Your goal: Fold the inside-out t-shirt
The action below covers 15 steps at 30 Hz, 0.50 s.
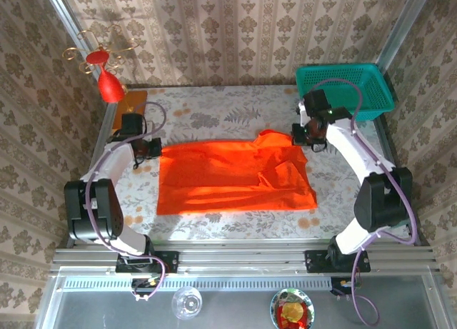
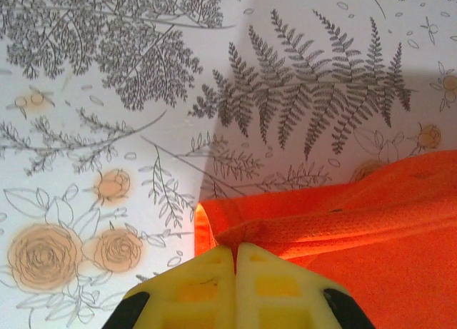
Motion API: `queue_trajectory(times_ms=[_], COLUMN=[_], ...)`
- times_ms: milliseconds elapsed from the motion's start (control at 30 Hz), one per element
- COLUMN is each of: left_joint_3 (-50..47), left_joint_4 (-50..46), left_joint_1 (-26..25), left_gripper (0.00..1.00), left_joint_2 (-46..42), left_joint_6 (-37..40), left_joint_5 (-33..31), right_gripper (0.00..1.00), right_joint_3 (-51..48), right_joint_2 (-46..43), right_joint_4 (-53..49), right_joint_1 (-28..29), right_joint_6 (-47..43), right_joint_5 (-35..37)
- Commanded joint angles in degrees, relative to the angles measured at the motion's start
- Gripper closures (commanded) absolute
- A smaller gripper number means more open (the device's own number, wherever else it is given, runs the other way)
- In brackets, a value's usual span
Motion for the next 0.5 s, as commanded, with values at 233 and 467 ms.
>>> queue_trajectory(times_ms=[233, 467], left_joint_3=[-11.6, -17.2], left_joint_4=[3.3, 5.8], left_joint_1=[-0.4, -0.4], left_gripper=[1.00, 1.00], left_joint_2=[-9.8, -11.6], left_joint_6=[-6.4, -9.2], left_joint_5=[-0.5, 0.0], right_gripper=[1.00, 1.00], right_joint_3=[-15.6, -22.3], right_joint_2=[-12.1, -14.3], right_joint_4=[1.2, 3.6], right_joint_1=[0.8, 2.0], right_joint_6=[5.8, 8.3], right_joint_5=[-2.4, -3.2])
